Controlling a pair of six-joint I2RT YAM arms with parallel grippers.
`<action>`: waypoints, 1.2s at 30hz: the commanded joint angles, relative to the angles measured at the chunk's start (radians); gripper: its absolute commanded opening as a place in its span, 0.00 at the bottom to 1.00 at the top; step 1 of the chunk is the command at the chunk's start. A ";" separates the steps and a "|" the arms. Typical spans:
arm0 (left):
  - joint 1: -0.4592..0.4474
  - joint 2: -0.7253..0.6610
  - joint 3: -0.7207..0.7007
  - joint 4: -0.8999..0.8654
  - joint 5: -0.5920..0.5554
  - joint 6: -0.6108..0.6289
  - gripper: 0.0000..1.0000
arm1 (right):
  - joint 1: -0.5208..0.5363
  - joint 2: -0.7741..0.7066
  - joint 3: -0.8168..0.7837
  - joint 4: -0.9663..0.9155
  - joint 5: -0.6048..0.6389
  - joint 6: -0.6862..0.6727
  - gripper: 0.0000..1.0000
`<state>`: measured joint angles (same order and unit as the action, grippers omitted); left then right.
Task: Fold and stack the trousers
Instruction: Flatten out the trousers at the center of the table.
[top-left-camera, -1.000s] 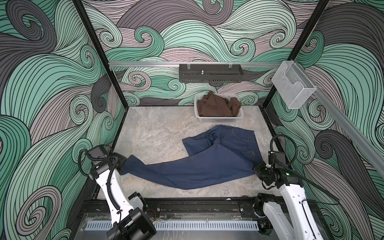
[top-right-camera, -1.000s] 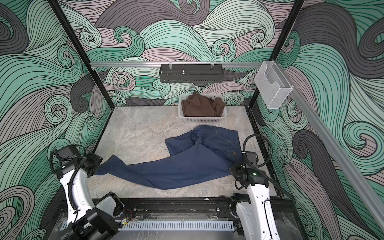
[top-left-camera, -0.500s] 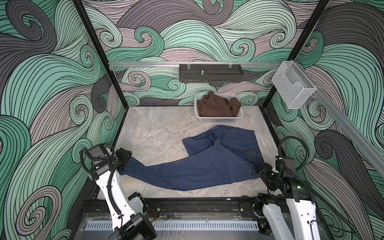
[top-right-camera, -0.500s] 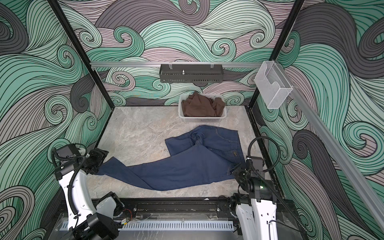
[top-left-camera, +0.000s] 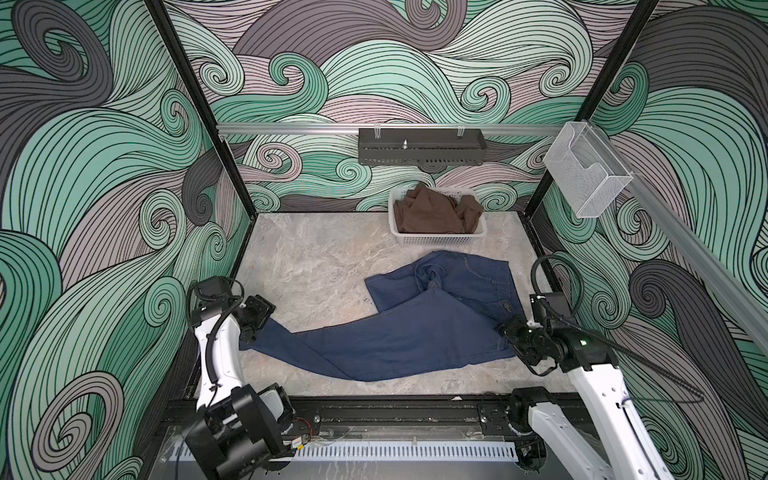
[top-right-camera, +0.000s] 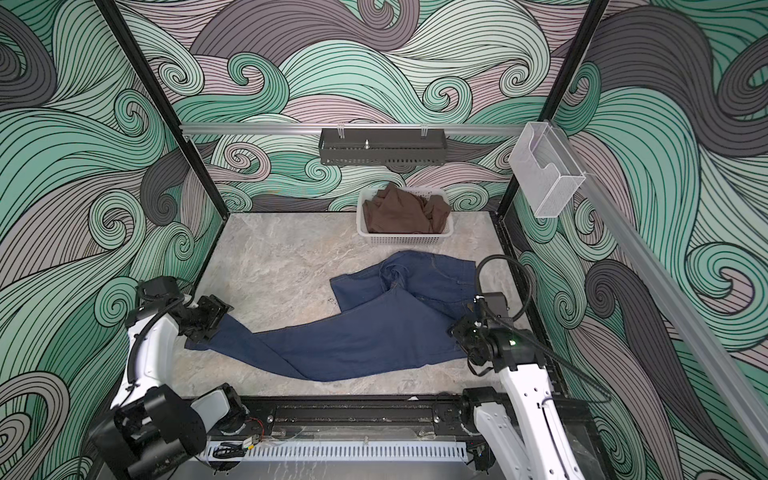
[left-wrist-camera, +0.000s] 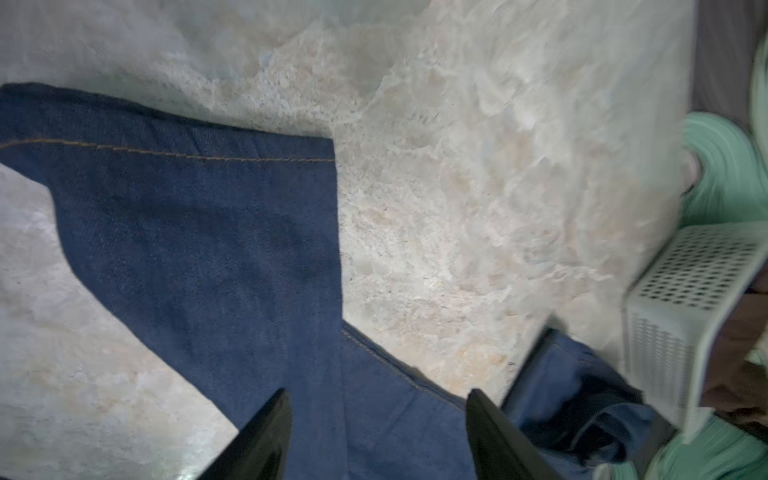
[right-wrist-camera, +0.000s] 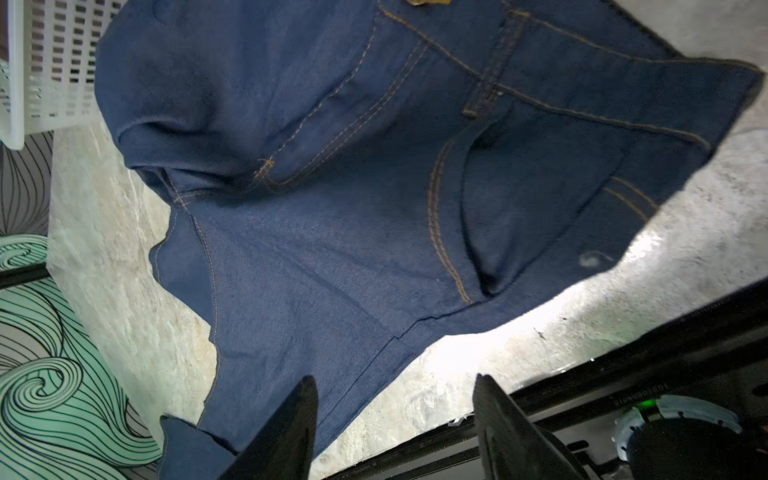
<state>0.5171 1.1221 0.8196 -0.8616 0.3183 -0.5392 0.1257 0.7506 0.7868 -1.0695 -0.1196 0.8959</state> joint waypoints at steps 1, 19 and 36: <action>-0.040 0.083 0.058 -0.017 -0.161 -0.004 0.72 | 0.063 0.064 0.010 0.105 0.038 0.021 0.61; -0.218 0.479 0.302 -0.076 -0.576 -0.060 0.75 | 0.146 0.222 -0.050 0.348 -0.012 -0.059 0.62; -0.296 0.738 0.391 -0.139 -0.745 -0.080 0.72 | 0.147 0.326 -0.099 0.481 -0.086 -0.093 0.63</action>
<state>0.2436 1.8191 1.1954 -0.9653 -0.3824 -0.5934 0.2665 1.0672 0.7036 -0.6193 -0.1917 0.8192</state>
